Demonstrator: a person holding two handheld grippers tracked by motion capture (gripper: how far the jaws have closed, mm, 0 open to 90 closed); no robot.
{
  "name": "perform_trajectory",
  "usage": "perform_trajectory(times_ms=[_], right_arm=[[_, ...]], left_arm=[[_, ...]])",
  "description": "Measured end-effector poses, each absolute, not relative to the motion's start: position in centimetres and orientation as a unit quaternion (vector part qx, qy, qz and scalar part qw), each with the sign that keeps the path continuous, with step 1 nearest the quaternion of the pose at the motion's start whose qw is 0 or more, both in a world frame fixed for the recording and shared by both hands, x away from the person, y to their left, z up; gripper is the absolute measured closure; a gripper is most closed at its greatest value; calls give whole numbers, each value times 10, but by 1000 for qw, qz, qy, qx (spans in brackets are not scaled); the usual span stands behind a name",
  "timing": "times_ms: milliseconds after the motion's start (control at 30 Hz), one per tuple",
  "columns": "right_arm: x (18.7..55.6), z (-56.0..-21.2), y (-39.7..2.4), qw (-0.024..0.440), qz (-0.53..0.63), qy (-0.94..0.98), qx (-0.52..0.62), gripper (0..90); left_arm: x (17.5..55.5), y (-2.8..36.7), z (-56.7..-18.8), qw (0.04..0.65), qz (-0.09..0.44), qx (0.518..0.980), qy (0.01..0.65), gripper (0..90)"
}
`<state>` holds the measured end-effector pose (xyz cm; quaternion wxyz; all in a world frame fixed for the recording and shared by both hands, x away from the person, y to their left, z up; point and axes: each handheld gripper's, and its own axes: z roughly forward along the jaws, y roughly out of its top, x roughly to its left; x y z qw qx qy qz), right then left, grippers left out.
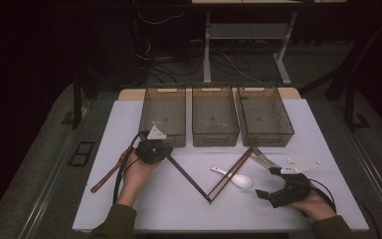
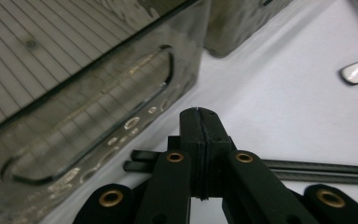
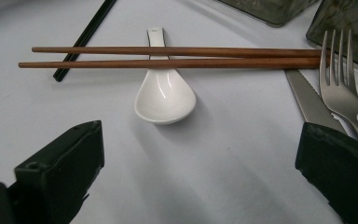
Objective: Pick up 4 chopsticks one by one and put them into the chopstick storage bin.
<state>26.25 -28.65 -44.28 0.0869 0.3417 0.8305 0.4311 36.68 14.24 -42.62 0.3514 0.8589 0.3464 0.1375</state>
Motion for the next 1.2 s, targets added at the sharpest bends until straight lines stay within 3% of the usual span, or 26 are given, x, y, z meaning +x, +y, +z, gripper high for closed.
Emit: perform_trajectory(times_ms=[1200], right_arm=[[263,-444,-286,86,430,832,340,9]], left_arm=[[375,150,-440,298,162,870,358,890]])
